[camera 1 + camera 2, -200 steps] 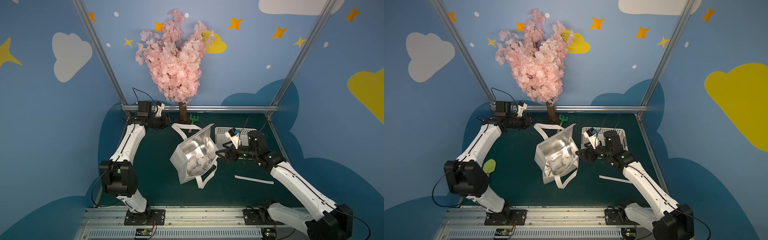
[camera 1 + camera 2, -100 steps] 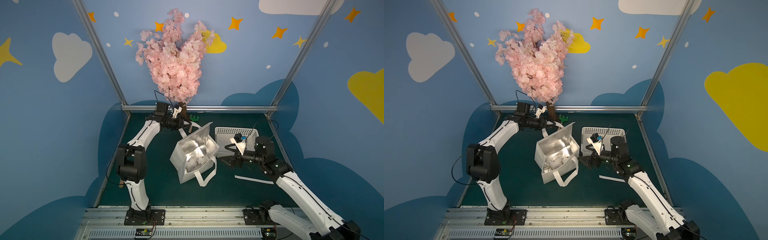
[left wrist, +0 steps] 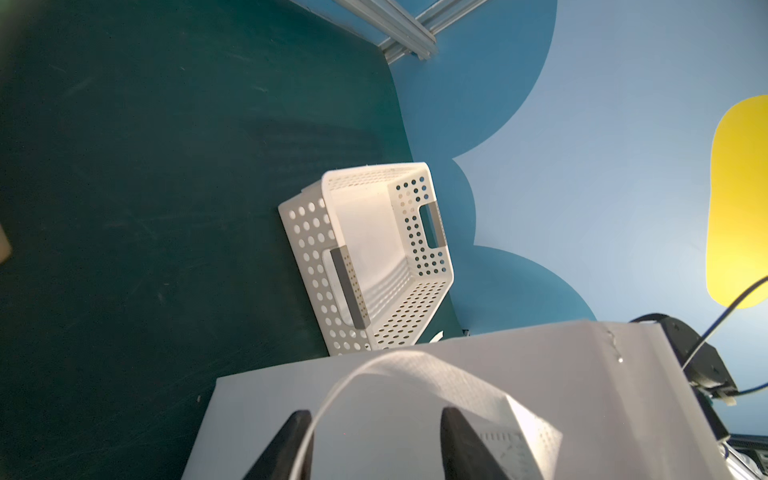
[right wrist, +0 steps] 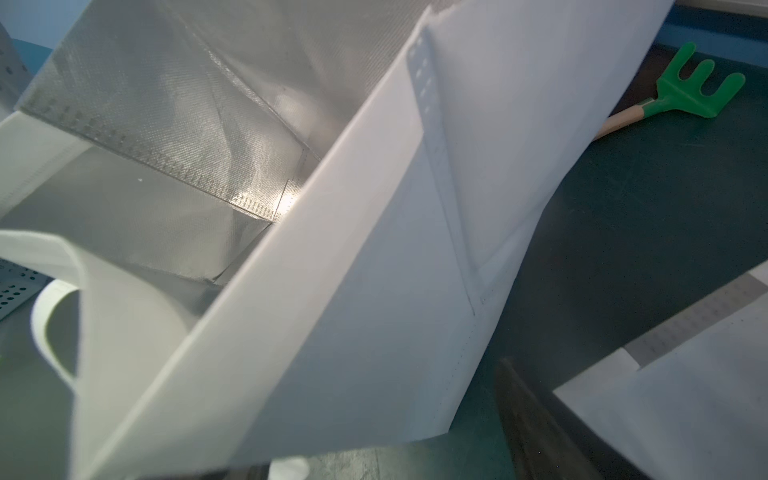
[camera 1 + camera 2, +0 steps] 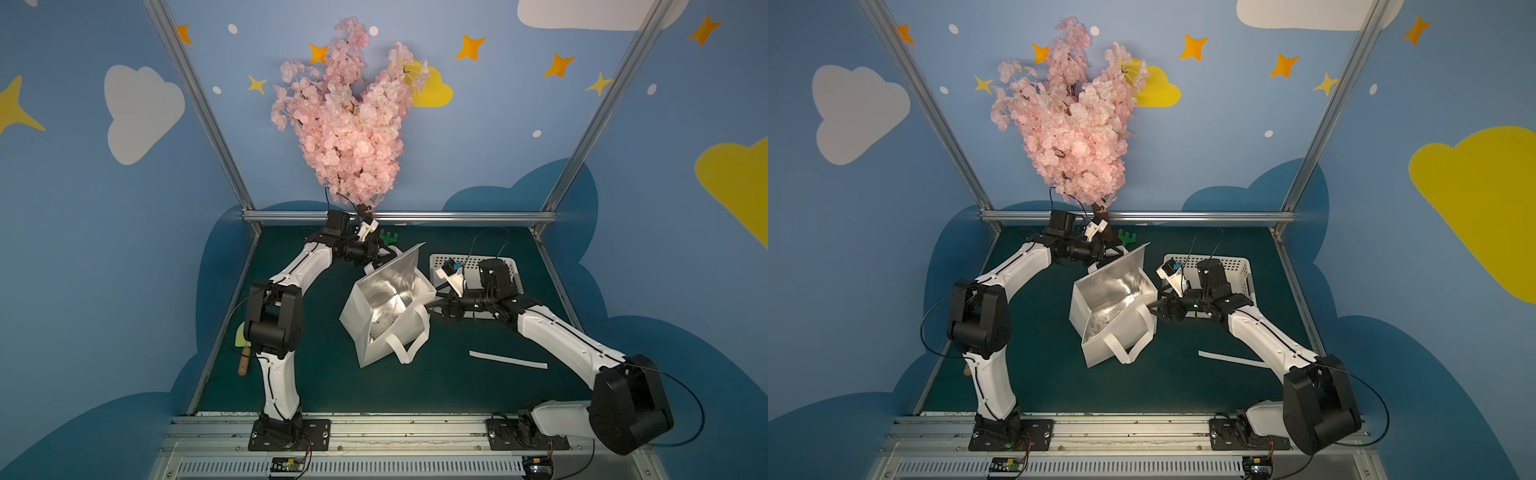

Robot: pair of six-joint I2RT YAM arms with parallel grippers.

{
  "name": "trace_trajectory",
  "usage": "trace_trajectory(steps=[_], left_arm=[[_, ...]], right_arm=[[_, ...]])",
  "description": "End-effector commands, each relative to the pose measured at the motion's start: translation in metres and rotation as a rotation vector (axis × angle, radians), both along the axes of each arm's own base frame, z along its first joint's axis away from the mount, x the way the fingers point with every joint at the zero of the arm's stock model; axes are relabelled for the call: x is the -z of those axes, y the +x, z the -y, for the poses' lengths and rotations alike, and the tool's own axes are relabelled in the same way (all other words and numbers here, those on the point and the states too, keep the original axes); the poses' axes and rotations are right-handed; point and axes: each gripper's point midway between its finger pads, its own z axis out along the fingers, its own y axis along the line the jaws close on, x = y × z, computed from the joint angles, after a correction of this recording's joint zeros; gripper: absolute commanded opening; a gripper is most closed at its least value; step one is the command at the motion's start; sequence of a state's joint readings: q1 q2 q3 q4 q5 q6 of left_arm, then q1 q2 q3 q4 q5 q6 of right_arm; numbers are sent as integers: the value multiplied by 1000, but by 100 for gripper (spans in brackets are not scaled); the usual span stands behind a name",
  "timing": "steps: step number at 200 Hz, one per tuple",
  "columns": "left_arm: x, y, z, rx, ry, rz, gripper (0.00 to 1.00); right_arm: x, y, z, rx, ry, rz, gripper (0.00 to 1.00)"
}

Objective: Place the ice pack in the delivery bag
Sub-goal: Close the delivery bag at the center of the board.

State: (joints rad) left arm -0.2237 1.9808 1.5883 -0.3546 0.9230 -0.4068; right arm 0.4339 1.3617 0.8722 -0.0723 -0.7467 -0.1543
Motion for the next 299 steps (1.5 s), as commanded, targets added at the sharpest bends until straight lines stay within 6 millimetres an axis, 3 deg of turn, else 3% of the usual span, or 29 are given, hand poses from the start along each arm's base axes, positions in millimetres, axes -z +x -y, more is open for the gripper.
trace_trajectory(steps=[1,83,149,204,247,299], left_arm=[[-4,-18,7,54,-69,-5,53],[-15,-58,36,173,-123,-15,53],[-5,-85,41,216,-124,-64,52],[-7,-93,40,216,-127,-73,48],[-6,-96,39,223,-133,-89,45],[-6,-96,39,222,-118,-96,45]], right_arm=[[-16,14,-9,-12,40,82,85],[-5,33,-14,-1,21,87,85],[-6,41,-13,-10,21,130,89],[-5,45,-21,-61,87,189,94],[-22,42,-26,-150,181,179,94],[-27,29,-42,-291,252,131,83]])
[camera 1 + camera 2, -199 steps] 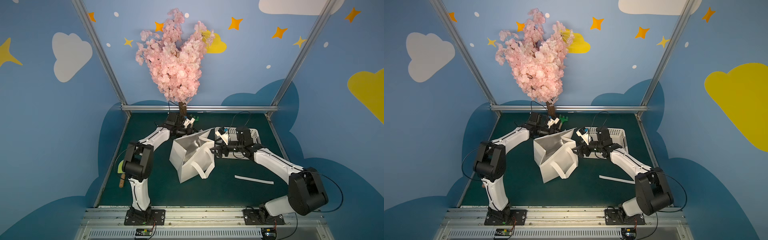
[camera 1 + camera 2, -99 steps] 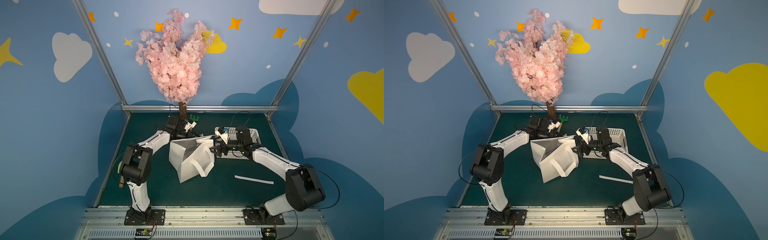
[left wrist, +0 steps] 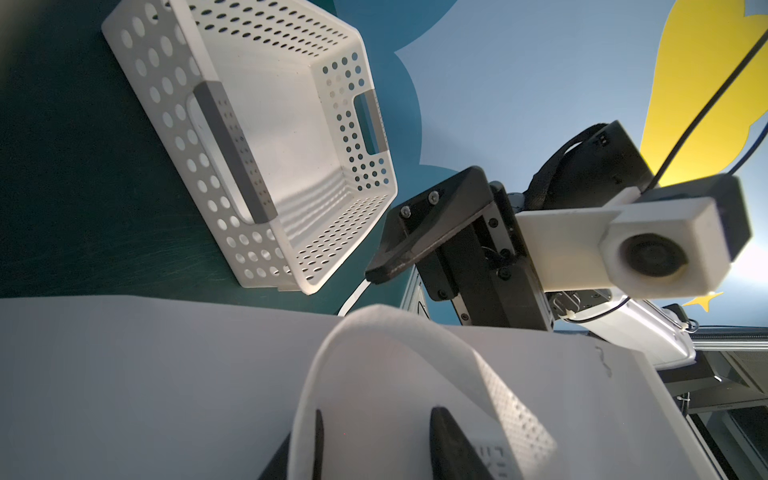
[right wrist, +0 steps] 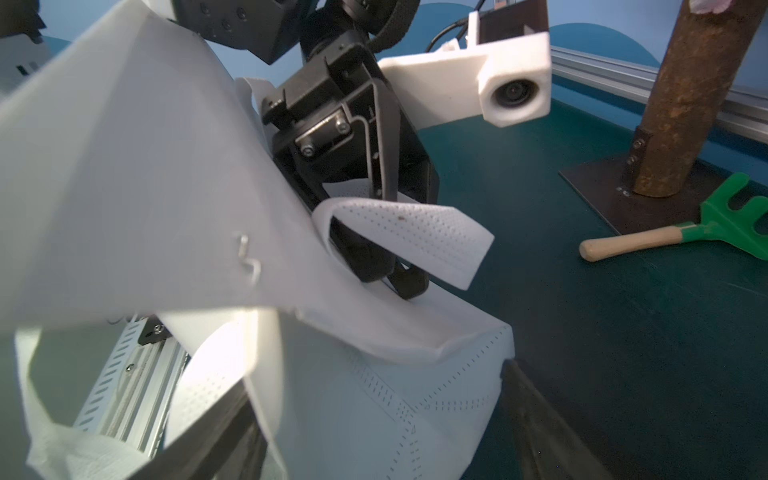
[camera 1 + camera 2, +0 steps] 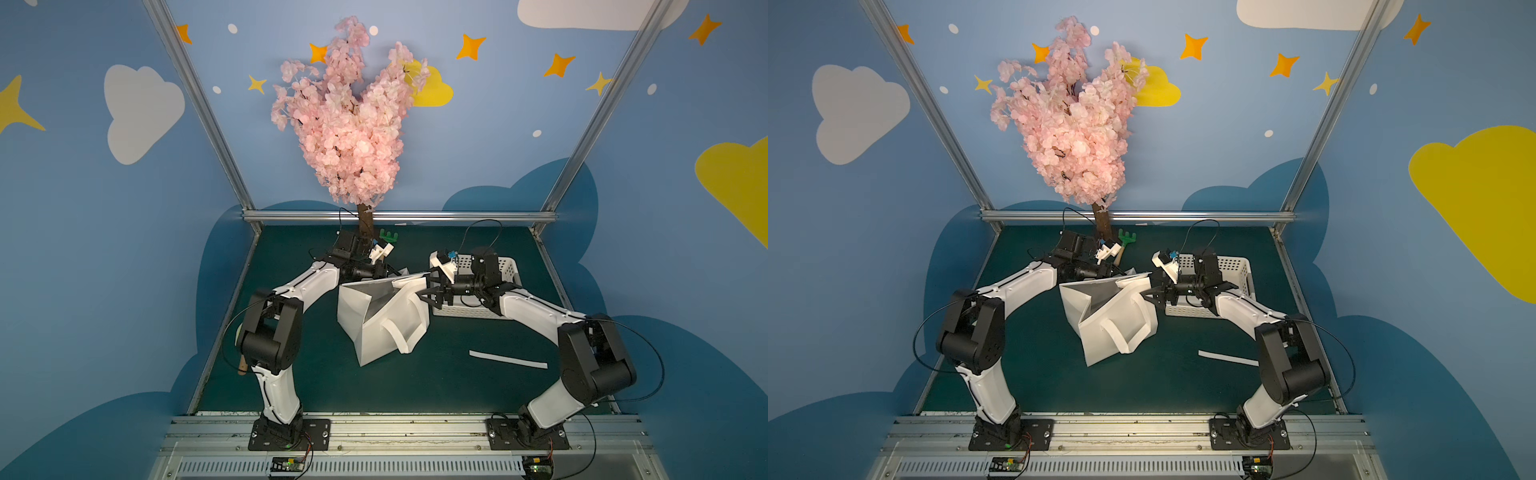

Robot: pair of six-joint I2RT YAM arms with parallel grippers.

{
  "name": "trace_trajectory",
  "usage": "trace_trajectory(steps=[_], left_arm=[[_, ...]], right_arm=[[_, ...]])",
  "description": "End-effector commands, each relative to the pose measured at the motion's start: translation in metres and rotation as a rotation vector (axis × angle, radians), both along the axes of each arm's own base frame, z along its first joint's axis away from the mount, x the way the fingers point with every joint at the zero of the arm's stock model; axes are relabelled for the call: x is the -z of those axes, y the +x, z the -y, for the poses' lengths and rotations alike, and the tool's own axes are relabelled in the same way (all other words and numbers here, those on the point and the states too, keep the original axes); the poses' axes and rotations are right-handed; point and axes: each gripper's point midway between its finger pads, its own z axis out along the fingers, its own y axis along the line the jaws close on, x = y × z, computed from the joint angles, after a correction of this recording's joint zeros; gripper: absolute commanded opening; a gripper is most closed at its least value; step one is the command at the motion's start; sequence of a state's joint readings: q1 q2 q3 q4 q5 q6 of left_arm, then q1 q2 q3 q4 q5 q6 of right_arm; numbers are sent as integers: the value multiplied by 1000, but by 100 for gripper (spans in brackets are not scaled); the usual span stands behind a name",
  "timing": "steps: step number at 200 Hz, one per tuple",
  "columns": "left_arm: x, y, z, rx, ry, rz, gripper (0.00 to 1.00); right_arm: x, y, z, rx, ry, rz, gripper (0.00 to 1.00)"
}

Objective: Place the ice pack in the delivery bag
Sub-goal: Close the delivery bag at the center of the board.

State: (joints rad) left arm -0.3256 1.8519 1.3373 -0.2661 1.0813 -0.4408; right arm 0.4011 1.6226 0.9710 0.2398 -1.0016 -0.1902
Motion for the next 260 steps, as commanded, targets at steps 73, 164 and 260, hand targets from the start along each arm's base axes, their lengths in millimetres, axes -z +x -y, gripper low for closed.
trace_trajectory(steps=[73,164,260], left_arm=[[-10,-8,0,18,9,4,44],[-35,33,-56,-205,88,122,59],[-60,0,-197,-653,120,309,71]], right_arm=[[-10,-13,-26,-151,71,-20,62],[-12,-1,-26,-112,45,-41,25],[-12,4,-28,-88,42,-69,9]])
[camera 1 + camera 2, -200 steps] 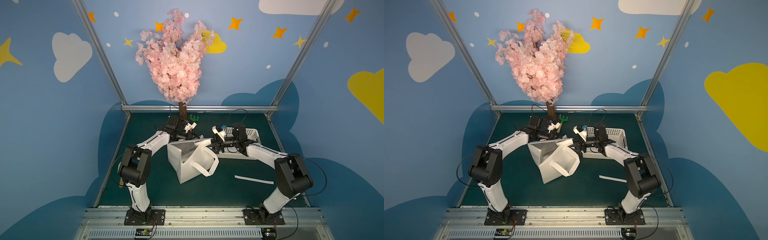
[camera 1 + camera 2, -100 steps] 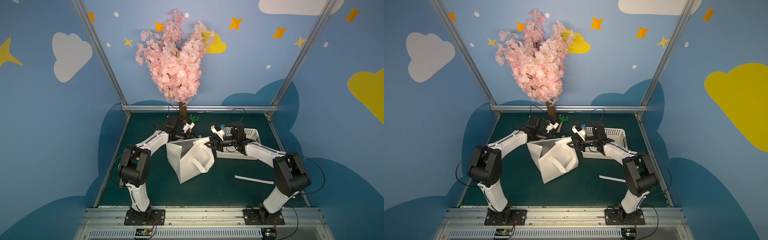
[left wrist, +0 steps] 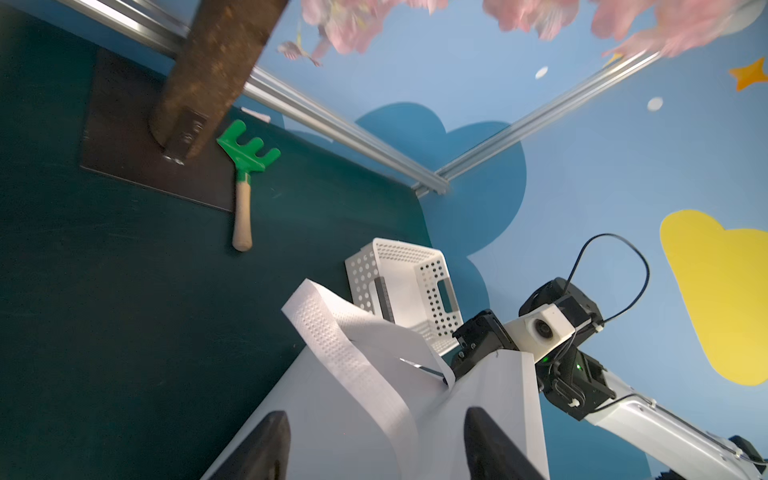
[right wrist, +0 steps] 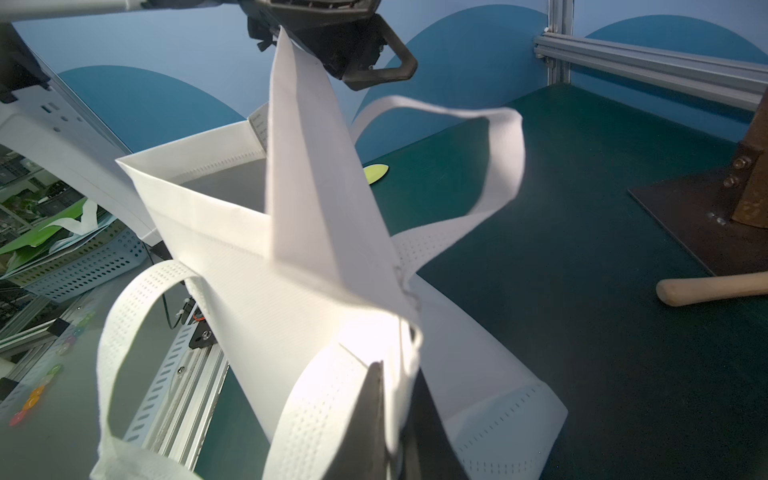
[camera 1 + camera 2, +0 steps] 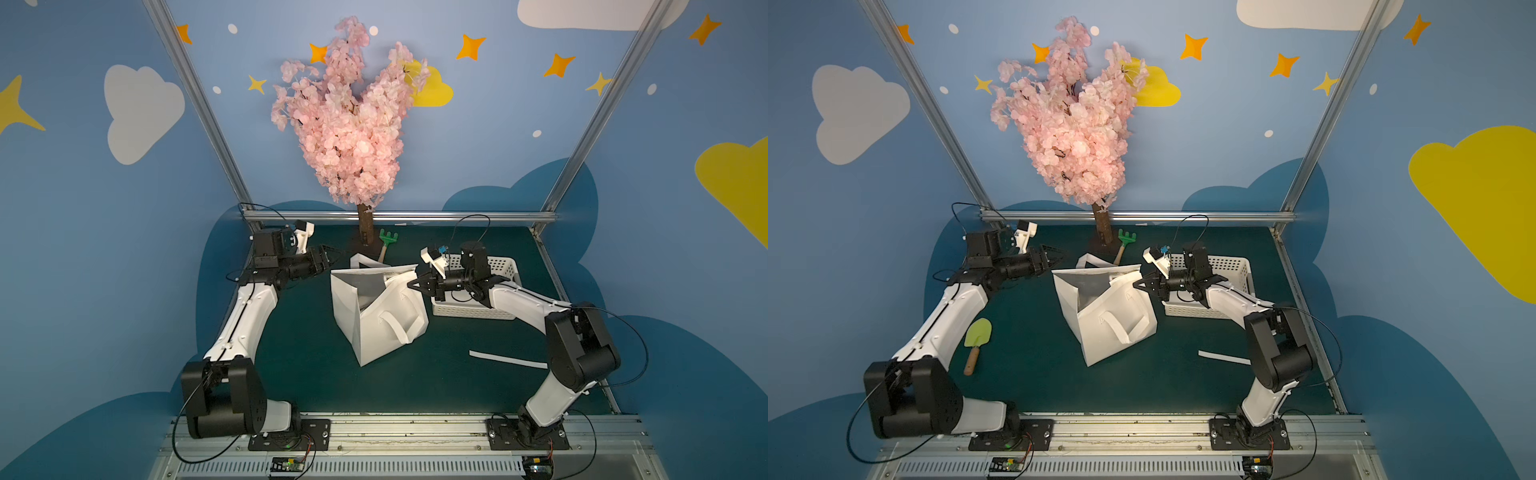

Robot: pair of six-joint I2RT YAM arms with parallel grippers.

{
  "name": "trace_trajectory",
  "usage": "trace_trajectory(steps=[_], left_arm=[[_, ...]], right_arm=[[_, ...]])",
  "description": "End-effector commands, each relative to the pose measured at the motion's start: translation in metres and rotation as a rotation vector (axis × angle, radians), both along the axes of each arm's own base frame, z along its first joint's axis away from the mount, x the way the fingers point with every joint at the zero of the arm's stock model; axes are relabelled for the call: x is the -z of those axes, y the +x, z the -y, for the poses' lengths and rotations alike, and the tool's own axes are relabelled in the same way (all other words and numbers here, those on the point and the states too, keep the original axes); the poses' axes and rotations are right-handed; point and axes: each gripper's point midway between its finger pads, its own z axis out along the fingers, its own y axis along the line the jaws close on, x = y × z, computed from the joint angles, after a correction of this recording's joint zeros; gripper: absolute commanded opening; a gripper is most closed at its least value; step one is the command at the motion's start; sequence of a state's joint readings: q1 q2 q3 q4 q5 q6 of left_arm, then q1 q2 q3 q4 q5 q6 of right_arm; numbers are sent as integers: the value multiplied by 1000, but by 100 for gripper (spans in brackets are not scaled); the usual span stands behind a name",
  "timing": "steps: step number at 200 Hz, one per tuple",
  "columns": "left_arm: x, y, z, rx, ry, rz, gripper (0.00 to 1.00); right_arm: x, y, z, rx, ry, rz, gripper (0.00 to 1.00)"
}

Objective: Place the ice pack in the delivery bag
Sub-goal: Close the delivery bag at the center of the board.

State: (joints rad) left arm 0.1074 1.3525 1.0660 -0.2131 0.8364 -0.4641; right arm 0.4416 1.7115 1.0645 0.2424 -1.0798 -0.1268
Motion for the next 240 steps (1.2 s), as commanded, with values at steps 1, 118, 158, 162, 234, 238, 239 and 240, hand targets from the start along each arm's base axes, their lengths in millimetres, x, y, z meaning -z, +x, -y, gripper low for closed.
trace_trajectory(steps=[1,118,158,162,234,238,239,240], left_arm=[[12,-22,-7,-30,0,36,71],[1,-46,-30,-149,-14,105,76],[-28,-49,-28,-146,-89,122,80],[-29,-51,-26,-139,-96,121,80],[-23,-116,24,81,16,195,100],[-22,-120,26,77,57,216,100],[-22,-121,26,74,66,223,100],[-22,-122,27,75,74,229,100]], right_arm=[[-6,6,-4,7,4,0,9],[-7,15,-7,37,-14,-35,0],[-6,20,-6,66,-26,-35,0],[-7,21,-6,69,-26,-35,0],[-9,25,-6,81,-25,-46,0],[-8,25,-6,80,-25,-47,0],[-9,25,-7,81,-24,-45,0],[-9,25,-7,81,-25,-46,0]])
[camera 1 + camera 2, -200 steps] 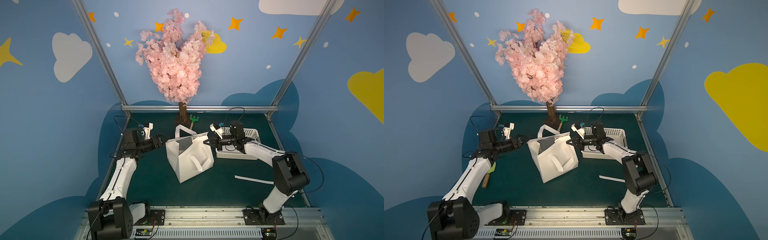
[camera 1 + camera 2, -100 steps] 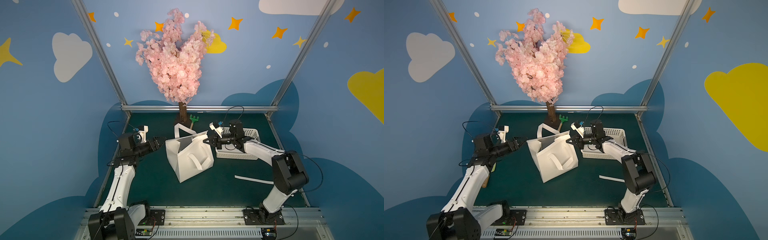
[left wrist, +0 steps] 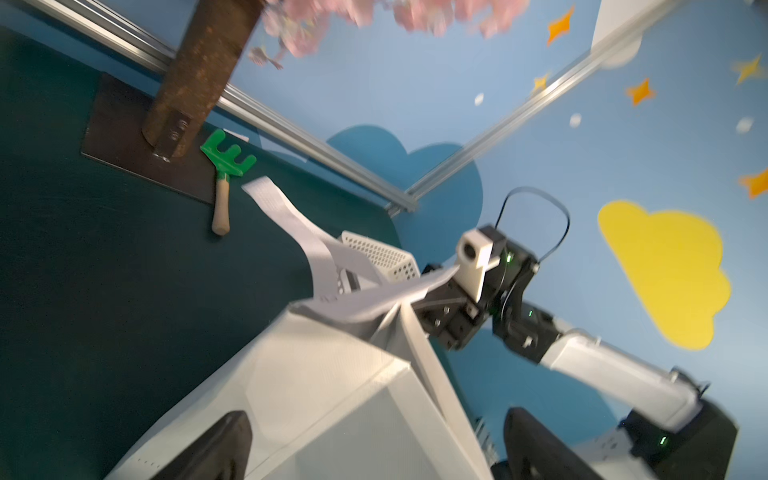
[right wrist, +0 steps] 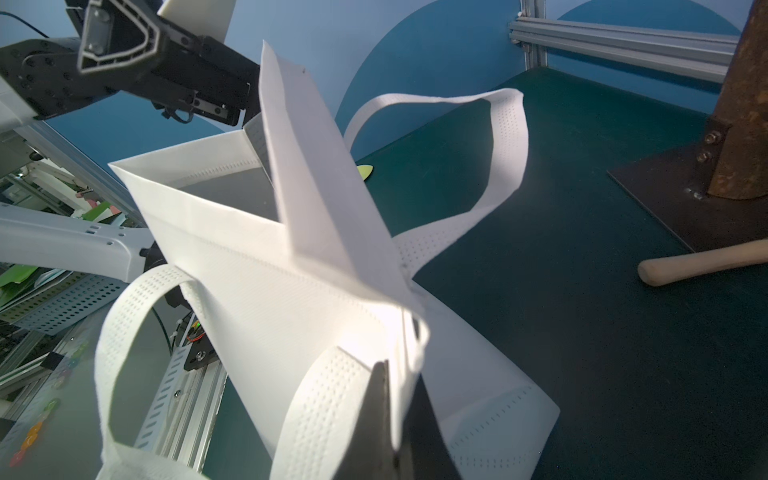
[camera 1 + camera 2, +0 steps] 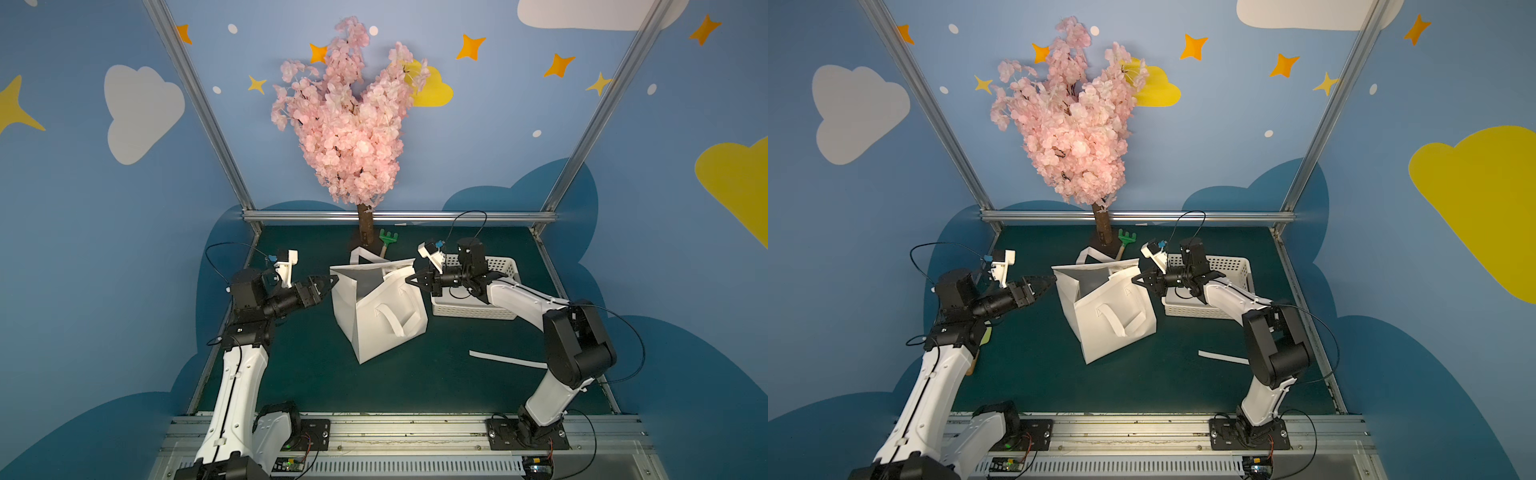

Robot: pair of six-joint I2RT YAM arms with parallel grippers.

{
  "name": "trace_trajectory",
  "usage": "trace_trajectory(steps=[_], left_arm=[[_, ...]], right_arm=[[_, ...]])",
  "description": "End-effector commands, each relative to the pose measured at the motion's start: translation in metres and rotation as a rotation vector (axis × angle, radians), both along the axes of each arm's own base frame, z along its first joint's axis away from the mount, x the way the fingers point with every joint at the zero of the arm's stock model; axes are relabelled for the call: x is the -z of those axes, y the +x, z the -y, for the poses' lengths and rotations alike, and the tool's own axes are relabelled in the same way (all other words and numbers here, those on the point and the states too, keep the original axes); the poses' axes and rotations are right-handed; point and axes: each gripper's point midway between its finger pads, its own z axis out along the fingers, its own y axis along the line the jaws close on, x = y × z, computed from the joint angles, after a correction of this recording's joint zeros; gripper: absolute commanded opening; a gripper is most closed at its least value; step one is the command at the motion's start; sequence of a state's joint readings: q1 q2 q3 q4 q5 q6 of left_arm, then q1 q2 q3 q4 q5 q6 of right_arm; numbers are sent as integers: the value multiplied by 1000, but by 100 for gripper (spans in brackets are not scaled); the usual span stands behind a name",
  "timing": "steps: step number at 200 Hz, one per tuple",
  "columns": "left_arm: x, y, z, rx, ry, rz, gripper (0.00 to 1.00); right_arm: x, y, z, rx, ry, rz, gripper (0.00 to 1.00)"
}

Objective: Place the ice pack in the delivery bag
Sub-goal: Close the delivery bag at the center of the board.

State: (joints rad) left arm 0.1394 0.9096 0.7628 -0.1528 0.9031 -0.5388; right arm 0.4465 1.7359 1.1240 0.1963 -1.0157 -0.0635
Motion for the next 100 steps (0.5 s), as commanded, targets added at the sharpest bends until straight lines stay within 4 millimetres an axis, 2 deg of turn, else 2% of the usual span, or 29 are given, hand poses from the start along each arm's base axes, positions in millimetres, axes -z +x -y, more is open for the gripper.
trace_trajectory(steps=[1,14,22,52,72,100], left_arm=[[-1,-31,20,58,136,90,100],[-3,-49,27,49,218,185,100],[-1,-55,24,0,256,225,100],[24,-75,17,-56,332,270,100],[34,-71,19,-64,344,245,100],[49,-58,31,-28,405,223,100]], right_arm=[[-7,8,-2,15,7,12,0],[-7,8,-3,14,7,11,0],[-6,9,-3,16,6,6,0],[-5,10,-4,17,6,-4,0],[-4,9,-5,18,2,-8,0],[-3,7,-7,14,-2,-10,0]])
